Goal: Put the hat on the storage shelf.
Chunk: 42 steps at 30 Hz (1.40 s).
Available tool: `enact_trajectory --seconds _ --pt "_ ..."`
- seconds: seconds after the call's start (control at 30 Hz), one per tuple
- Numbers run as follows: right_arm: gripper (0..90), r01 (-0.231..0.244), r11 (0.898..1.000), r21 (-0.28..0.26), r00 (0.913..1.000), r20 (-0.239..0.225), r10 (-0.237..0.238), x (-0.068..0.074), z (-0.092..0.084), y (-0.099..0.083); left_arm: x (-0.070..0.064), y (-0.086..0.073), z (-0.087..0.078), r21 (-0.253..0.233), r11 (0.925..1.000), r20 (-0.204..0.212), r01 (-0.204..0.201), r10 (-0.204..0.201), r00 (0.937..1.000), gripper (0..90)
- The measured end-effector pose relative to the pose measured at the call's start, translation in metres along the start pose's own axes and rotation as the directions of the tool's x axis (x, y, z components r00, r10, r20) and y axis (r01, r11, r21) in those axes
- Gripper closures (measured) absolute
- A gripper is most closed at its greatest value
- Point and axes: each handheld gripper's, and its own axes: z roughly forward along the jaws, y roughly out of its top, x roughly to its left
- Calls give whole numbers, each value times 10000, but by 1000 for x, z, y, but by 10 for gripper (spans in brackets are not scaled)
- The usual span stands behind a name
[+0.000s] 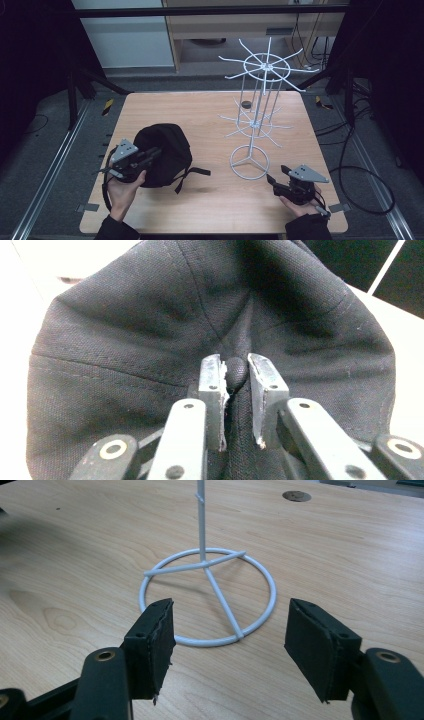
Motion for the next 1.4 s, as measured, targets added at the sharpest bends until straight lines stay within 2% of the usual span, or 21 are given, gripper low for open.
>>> enact_trajectory --seconds 0.1,0.17,0.23,0.37,0.4,0.5,0.57,0.73,0.87,0.93,1.03,1.07,1.13,1.2,1.4 --pt "358 9 10000 -68 10000 93 -9 -2 -1 0 -1 10 -13 -747 9971 149 136 -125 9998 774" --pt "357 -24 10000 -74 9999 127 25 -3 -1 0 -4 18 -22 -1268 9918 254 131 -99 9996 774" --pt "357 -58 10000 -80 9998 180 59 -5 -1 -1 -9 27 -31 -1830 9829 486 187 -99 9988 774" --pt "357 -78 10000 -45 9996 270 79 -7 -1 -2 -20 46 -45 -2686 9632 958 52 213 9952 774" --pt "357 -66 10000 -40 9996 274 67 -7 -1 -2 -20 46 -45 -2686 9632 958 52 213 9952 774" --pt "356 -91 9999 -46 9996 280 93 -7 -2 -2 -32 62 -55 -3353 9421 1420 31 473 9887 774" --pt "355 -57 10000 -50 9995 297 59 -7 -2 -2 -37 70 -56 -3562 9344 1543 -9 598 9862 774" --pt "351 -80 10000 -49 9994 329 82 -8 -1 -2 -52 92 -53 -3831 9234 1689 -241 957 9810 774" --pt "347 -145 9999 -38 9994 322 147 -8 -1 -2 -63 111 -50 -4031 9141 1840 -435 1275 9746 774" --pt "346 -171 9998 -30 9993 319 172 -8 -1 -2 -69 120 -48 -4189 9069 1962 -455 1393 9706 774" --pt "347 -175 9998 -45 9993 315 176 -8 -1 -2 -78 131 -44 -4220 9049 2050 -558 1552 9664 774" --pt "347 -173 9998 -48 9993 316 175 -8 -1 -2 -78 131 -44 -4220 9049 2050 -558 1552 9664 774" --pt "346 -130 9999 -52 9993 339 131 -8 -1 -2 -84 141 -38 -4181 9066 2200 -571 1620 9620 774" --pt "346 -107 9999 -58 9994 339 109 -8 -1 -2 -86 148 -32 -4098 9104 2267 -569 1621 9604 774" --pt "346 -114 9999 -44 9994 311 115 -8 0 -2 -93 159 -13 -3808 9232 2663 -522 1635 9499 774"
